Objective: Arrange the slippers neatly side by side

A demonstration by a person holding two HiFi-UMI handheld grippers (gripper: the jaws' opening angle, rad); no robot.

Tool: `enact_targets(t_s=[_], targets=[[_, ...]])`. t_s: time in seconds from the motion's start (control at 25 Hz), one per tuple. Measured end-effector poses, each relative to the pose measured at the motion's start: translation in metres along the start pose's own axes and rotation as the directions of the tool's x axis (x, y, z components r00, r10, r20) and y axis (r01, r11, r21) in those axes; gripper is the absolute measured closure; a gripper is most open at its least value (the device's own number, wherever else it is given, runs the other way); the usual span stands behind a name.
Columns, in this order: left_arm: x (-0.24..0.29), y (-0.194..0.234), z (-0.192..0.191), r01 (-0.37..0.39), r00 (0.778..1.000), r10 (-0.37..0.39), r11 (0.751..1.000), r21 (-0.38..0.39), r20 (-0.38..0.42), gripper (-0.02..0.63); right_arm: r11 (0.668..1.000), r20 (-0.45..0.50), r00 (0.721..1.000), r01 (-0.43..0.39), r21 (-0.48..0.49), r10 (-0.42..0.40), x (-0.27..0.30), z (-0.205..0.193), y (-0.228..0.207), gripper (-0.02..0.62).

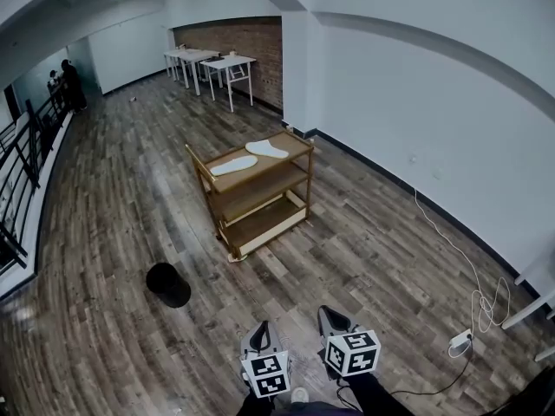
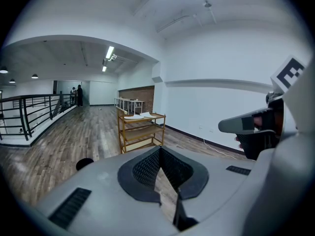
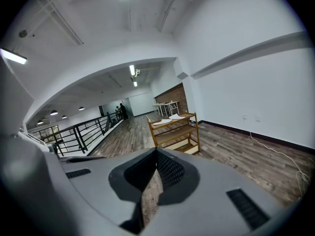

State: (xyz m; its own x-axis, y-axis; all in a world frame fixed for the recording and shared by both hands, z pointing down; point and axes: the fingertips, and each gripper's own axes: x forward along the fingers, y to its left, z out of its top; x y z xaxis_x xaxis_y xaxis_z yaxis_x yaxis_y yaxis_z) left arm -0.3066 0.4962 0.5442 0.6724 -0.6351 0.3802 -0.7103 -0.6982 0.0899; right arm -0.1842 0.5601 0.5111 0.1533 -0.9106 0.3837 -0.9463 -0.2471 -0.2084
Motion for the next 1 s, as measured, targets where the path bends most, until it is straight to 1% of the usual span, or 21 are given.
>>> enact_targets(t_s=[0.16,0.36,0.56,0.88,1.0], targets=[[0.010,-0.008,0.002,-0.006,1.000,0.006,1.000,0.005,0.002,0.604,1.000,0.001,1.000,-0.003,0.014,0.003,0.006,0.002,-0.015,0.597],[0.019,-0.001,0.004,-0.027,1.000,0.027,1.000,0.002,-0.013,0.604,1.000,-0.008,1.000,-0.007,0.017,0.008,0.016,0.006,-0.018,0.597],[0.038,-0.005,0.012,-0.012,1.000,0.012,1.000,0.013,-0.020,0.604,1.000,-0.009,1.000,-0.002,0.020,0.002,0.031,0.013,-0.028,0.597],[0.089,0.010,0.037,0.007,1.000,-0.006,1.000,0.024,-0.012,0.605,1.000,-0.010,1.000,0.010,0.027,-0.009,0.077,0.035,-0.039,0.597],[0.109,0.017,0.046,0.026,0.999,-0.025,0.999,0.032,-0.024,0.604,1.000,-0.009,1.000,0.012,0.026,-0.012,0.099,0.047,-0.038,0.597]])
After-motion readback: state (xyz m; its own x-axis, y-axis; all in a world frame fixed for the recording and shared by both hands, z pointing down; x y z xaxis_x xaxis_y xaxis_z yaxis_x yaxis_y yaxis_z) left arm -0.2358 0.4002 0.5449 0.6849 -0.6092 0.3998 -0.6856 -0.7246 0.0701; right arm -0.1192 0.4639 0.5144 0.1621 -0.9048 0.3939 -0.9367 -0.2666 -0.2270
